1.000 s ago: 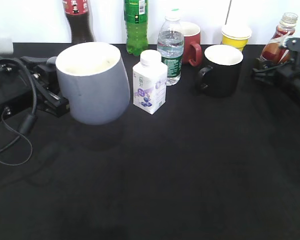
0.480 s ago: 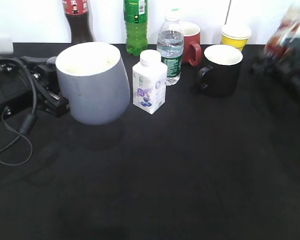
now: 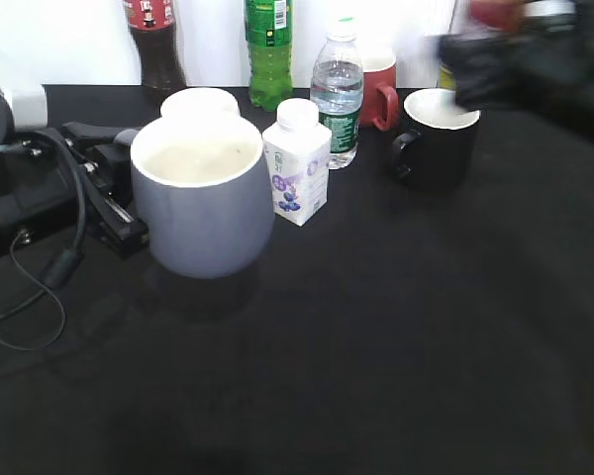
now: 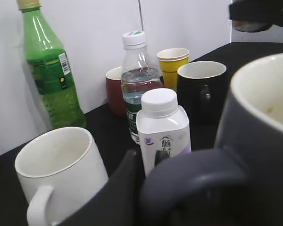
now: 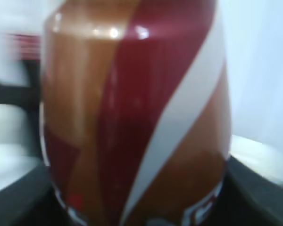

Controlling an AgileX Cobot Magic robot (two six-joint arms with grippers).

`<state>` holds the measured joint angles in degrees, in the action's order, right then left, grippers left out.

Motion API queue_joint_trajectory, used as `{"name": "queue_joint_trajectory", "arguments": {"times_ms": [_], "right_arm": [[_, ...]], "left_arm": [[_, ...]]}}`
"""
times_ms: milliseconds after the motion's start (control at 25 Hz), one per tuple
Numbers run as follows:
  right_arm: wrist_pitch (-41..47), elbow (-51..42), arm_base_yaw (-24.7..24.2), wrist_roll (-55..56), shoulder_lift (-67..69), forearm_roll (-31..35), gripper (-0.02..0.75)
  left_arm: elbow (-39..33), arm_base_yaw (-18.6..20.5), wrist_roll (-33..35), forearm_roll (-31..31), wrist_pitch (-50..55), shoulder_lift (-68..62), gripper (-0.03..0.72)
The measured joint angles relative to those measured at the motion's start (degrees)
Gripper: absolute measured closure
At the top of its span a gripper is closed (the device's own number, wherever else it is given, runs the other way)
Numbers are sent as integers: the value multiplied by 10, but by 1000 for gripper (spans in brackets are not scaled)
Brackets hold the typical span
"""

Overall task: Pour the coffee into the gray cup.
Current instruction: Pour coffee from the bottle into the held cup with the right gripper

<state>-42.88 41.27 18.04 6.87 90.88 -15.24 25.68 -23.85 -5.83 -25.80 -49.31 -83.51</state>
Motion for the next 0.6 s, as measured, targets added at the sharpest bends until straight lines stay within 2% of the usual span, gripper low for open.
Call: {"name": "queue_joint_trajectory", "arguments": {"times_ms": [120, 280, 600], "right_arm": [[10, 0, 87, -7, 0, -3, 202], [28, 0, 158, -60, 0, -3, 202], [44, 0, 166, -287, 0, -18, 202]], "left_arm": [[0, 0, 0, -2, 0, 0, 624], [0, -1, -17, -69, -12, 0, 624], [0, -1, -41, -108, -35, 0, 624]]}}
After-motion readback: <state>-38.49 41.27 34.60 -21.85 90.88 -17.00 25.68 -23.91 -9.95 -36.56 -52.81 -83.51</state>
